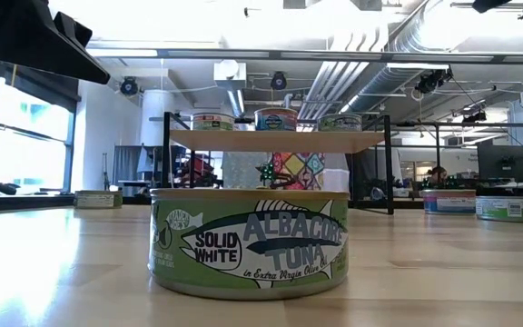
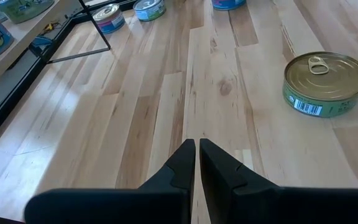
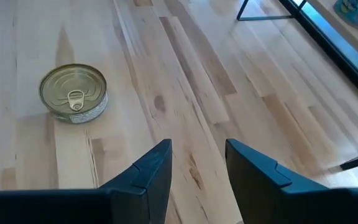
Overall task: Stack canned seafood by type on shelf
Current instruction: Stack the green tuna can on top of the other green tuna can on the shelf
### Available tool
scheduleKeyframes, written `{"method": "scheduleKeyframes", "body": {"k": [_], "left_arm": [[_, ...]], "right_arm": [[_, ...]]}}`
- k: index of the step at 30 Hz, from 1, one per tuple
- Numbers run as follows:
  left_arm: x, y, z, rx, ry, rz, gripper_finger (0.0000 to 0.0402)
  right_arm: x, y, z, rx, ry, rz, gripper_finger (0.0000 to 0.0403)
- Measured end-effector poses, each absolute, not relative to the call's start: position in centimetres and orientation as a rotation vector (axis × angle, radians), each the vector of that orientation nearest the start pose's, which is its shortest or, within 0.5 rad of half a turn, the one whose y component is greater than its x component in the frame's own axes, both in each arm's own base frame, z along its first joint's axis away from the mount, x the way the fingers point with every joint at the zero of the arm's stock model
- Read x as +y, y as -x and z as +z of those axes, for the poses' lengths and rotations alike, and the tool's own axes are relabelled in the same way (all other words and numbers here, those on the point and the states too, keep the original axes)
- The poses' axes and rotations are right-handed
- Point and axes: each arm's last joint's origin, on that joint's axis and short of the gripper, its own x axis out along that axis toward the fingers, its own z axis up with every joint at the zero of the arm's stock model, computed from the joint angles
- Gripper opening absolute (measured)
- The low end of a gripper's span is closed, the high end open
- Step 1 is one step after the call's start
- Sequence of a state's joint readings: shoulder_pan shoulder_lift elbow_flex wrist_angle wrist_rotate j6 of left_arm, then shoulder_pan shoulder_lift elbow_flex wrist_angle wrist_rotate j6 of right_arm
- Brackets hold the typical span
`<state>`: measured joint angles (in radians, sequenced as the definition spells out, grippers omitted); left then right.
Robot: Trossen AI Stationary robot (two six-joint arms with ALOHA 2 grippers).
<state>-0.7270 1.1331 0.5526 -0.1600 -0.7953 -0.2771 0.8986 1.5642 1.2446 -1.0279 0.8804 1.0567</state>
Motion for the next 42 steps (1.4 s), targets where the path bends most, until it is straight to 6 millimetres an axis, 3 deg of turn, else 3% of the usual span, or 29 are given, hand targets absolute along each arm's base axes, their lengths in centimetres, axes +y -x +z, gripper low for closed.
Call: {"method": "scheduleKeyframes", "body": {"k": [7,12,17,25,31,38,42], "left_arm": [[-12.5,-17.1,19.9,0.518,-0.240,0.137,0.0015],[-12.5,-17.1,19.9,0.518,-0.241,0.138,0.0015],[-12.5,-17.1,19.9,0.517,-0.240,0.137,0.0015],[-12.5,-17.1,19.9,0.517,-0.241,0.138,0.0015],[-12.5,-17.1,19.9,0.516,-0.237,0.138,0.0015],[-12.8,-17.5,20.5,0.450,-0.105,0.146,0.0015],[-13.1,-17.8,21.0,0.396,-0.021,0.144,0.0015]], "right_arm": [[19.7,-20.8,25.9,0.868,-0.055,-0.427,0.0154],[18.2,-20.5,25.5,1.038,-0.018,-0.469,0.0215],[17.5,-19.8,23.6,1.147,0.043,-0.450,0.0265],[18.0,-17.8,20.9,1.463,-0.152,-0.401,0.0268],[20.0,-16.2,19.7,1.388,-0.148,-0.304,0.0254],[20.1,-14.5,18.3,1.256,-0.139,-0.403,0.0220],[19.1,-15.3,18.8,1.136,-0.082,-0.495,0.0205]]}}
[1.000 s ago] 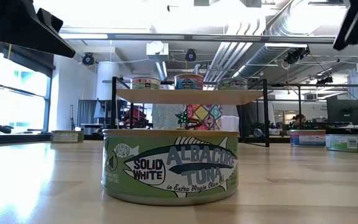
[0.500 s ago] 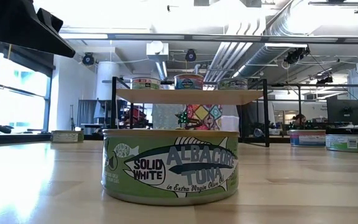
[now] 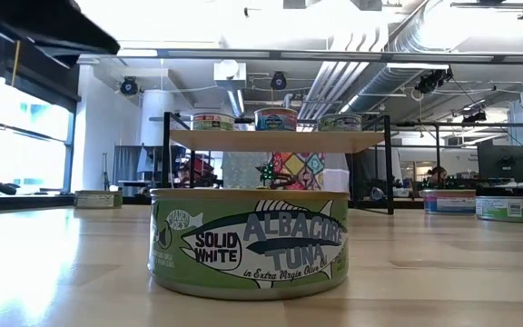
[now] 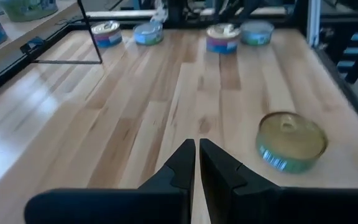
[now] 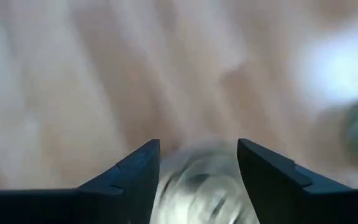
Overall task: Stack canned seafood by type on shelf
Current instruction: Stack the green tuna can on top of the other green tuna can on the shelf
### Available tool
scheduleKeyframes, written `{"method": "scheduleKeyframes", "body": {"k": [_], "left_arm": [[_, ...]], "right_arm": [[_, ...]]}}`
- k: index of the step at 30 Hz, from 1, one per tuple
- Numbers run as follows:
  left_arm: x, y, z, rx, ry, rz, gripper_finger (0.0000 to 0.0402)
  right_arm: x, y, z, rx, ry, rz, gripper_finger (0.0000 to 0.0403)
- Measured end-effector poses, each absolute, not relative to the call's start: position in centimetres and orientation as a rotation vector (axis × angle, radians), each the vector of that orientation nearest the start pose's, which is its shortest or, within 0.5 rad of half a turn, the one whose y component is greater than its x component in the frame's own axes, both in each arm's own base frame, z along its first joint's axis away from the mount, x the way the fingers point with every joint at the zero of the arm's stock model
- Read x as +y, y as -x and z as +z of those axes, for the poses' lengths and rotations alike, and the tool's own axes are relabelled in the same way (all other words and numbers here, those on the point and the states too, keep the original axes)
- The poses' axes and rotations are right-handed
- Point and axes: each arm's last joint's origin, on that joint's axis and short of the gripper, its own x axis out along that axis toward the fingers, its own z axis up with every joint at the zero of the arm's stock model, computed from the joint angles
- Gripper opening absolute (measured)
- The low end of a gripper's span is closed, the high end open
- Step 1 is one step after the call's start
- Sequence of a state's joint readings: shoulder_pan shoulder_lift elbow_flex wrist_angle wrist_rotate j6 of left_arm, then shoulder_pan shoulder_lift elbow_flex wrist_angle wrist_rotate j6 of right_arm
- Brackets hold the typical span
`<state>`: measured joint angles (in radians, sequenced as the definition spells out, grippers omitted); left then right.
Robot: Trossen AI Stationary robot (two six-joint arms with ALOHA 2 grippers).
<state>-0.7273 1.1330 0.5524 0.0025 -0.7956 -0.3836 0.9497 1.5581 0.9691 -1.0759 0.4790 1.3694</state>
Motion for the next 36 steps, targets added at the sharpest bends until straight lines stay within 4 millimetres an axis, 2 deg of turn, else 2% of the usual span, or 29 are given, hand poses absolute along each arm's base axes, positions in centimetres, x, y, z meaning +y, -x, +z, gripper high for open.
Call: {"method": "scheduleKeyframes", "body": {"k": [3,8,10,14,21,30,33,36], "left_arm": [[-13.2,-17.9,21.4,0.368,-0.037,0.130,0.0015],[-13.3,-18.1,21.8,0.336,-0.075,0.112,0.0015],[-13.4,-18.2,21.9,0.325,-0.072,0.109,0.0015],[-13.4,-18.2,21.9,0.321,-0.046,0.113,0.0015],[-13.4,-18.2,21.9,0.320,-0.038,0.114,0.0015],[-13.0,-18.4,21.9,0.319,-0.006,0.139,0.0015],[-12.9,-18.5,21.9,0.318,-0.004,0.145,0.0015],[-12.9,-18.5,21.9,0.317,-0.003,0.145,0.0015]], "right_arm": [[17.5,-16.3,19.6,1.064,0.000,-0.587,0.0199],[13.0,-17.1,20.7,1.154,0.089,-0.730,0.0199],[11.4,-17.3,20.7,1.196,0.087,-0.714,0.0199],[8.5,-17.1,19.8,1.344,0.033,-0.659,0.0199],[4.0,-16.5,18.5,1.482,-0.164,-0.752,0.0199],[1.4,-16.7,17.3,1.562,-0.203,-0.691,0.0199],[1.6,-17.3,17.2,1.550,-0.225,-0.597,0.0199],[2.3,-18.6,17.4,1.447,-0.264,-0.502,0.0199]]}}
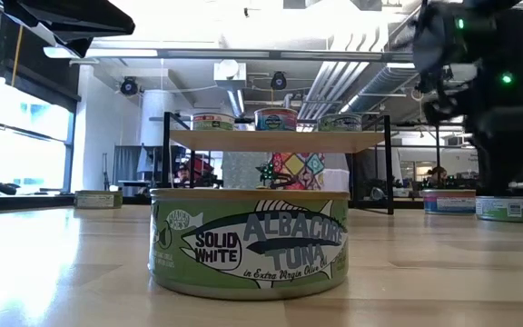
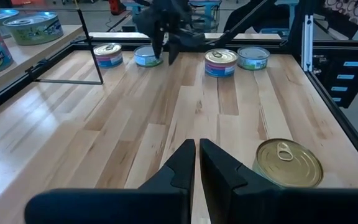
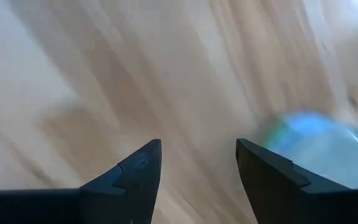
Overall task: Stack canned seafood by type on shelf
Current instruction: Stack the green tuna can on top of the other green tuna can on the shelf
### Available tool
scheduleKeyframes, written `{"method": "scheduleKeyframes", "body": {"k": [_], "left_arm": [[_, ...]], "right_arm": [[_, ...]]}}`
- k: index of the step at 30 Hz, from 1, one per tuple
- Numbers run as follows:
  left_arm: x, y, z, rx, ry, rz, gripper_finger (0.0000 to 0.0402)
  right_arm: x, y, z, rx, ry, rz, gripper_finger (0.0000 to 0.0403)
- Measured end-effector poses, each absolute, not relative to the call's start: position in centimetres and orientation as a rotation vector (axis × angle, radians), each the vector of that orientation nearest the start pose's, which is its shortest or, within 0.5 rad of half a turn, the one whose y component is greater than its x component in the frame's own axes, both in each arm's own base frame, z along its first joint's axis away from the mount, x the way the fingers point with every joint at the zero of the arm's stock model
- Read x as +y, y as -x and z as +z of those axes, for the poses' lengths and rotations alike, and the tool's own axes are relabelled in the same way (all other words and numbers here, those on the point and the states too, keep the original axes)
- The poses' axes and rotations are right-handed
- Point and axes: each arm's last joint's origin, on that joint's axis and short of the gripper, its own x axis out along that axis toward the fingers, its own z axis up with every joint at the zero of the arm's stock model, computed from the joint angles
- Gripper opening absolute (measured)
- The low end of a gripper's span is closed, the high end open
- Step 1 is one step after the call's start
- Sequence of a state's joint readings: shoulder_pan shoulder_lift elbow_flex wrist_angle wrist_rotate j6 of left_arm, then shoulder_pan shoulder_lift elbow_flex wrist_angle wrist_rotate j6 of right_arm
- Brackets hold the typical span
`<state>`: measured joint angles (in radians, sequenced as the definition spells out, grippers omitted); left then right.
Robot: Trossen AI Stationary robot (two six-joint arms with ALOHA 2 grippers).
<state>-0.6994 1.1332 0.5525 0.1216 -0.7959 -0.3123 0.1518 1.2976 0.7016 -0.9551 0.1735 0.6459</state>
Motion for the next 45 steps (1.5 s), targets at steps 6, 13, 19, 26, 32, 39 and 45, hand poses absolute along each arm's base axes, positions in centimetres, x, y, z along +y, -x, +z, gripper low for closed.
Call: {"method": "scheduleKeyframes", "body": {"k": [6,13,19,26,32,39,45], "left_arm": [[-12.9,-18.5,21.9,0.318,-0.017,0.143,0.0015],[-12.8,-18.7,22.0,0.305,0.009,0.152,0.0015],[-12.8,-18.8,22.0,0.296,0.058,0.162,0.0015],[-13.9,-20.2,21.4,0.240,0.053,0.145,0.0015],[-15.0,-21.7,19.4,0.232,0.023,0.138,0.0015],[-14.9,-22.7,17.6,0.272,0.004,0.166,0.0015],[-14.0,-23.7,16.6,0.316,0.054,0.159,0.0015]], "right_arm": [[5.0,-21.8,18.0,1.063,-0.304,-0.403,0.0199],[11.5,-25.7,17.6,0.669,-0.092,-0.086,0.0199],[18.3,-28.8,15.2,0.540,0.311,0.279,0.0199],[21.9,-33.3,13.5,0.554,0.456,0.453,0.0194],[20.8,-35.0,13.1,0.594,0.427,0.532,0.0148],[19.7,-35.2,12.8,0.644,0.441,0.518,0.0073],[19.0,-35.2,13.3,0.688,0.417,0.433,0.0025]]}}
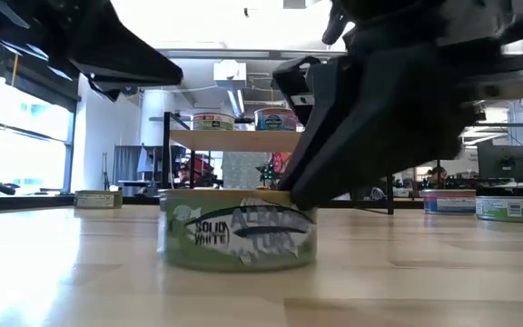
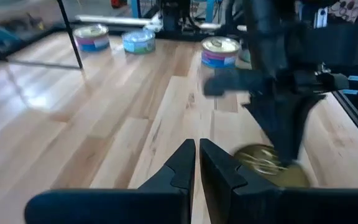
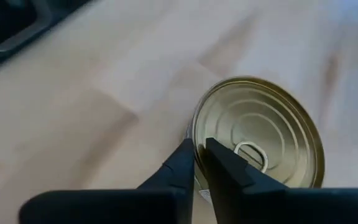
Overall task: Stack canned seafood by type on shelf
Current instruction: Stack the green tuna can on top of the other green tuna can on the shelf
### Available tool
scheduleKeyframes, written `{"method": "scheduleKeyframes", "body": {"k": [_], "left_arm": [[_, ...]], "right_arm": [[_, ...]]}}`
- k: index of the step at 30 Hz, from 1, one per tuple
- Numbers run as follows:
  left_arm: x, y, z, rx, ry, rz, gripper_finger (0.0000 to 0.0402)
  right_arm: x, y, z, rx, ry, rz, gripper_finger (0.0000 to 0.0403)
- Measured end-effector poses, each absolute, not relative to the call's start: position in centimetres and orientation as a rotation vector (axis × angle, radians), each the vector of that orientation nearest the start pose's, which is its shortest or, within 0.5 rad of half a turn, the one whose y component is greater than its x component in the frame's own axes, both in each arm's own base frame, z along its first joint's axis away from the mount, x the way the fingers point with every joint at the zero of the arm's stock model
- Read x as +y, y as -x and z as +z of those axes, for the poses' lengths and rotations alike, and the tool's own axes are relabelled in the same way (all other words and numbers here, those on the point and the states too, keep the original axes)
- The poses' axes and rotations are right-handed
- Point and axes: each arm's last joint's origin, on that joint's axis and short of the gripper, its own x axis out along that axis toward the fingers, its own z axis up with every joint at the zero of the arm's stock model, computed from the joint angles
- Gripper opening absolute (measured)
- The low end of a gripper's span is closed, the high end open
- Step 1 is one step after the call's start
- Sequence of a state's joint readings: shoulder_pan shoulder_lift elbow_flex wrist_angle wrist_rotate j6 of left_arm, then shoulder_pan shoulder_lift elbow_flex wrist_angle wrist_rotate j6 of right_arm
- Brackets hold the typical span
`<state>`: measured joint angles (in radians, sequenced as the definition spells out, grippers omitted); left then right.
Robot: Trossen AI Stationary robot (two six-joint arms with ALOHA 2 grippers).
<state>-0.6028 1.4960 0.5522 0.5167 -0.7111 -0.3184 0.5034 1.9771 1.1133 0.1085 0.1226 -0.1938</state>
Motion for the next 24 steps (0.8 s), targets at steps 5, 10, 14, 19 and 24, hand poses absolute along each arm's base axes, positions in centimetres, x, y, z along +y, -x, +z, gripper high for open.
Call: {"method": "scheduleKeyframes", "body": {"k": [5,10,14,19,24], "left_arm": [[-13.2,-24.1,16.4,0.347,0.093,0.151,0.0015],[-12.9,-24.3,16.3,0.358,0.103,0.139,0.0015],[-12.8,-24.5,16.1,0.362,0.108,0.143,0.0015],[-12.8,-25.3,14.2,0.397,0.098,0.142,0.0015],[-11.9,-26.6,11.9,0.407,0.101,0.185,0.0015]], "right_arm": [[18.2,-34.6,14.9,0.714,0.405,0.256,0.0022],[17.9,-34.6,15.4,0.712,0.363,0.260,0.0078],[18.3,-35.1,14.6,0.684,0.384,0.295,0.0154],[18.2,-35.6,12.8,0.676,0.498,0.246,0.0217],[17.3,-36.3,11.5,0.682,0.554,0.181,0.0204]]}}
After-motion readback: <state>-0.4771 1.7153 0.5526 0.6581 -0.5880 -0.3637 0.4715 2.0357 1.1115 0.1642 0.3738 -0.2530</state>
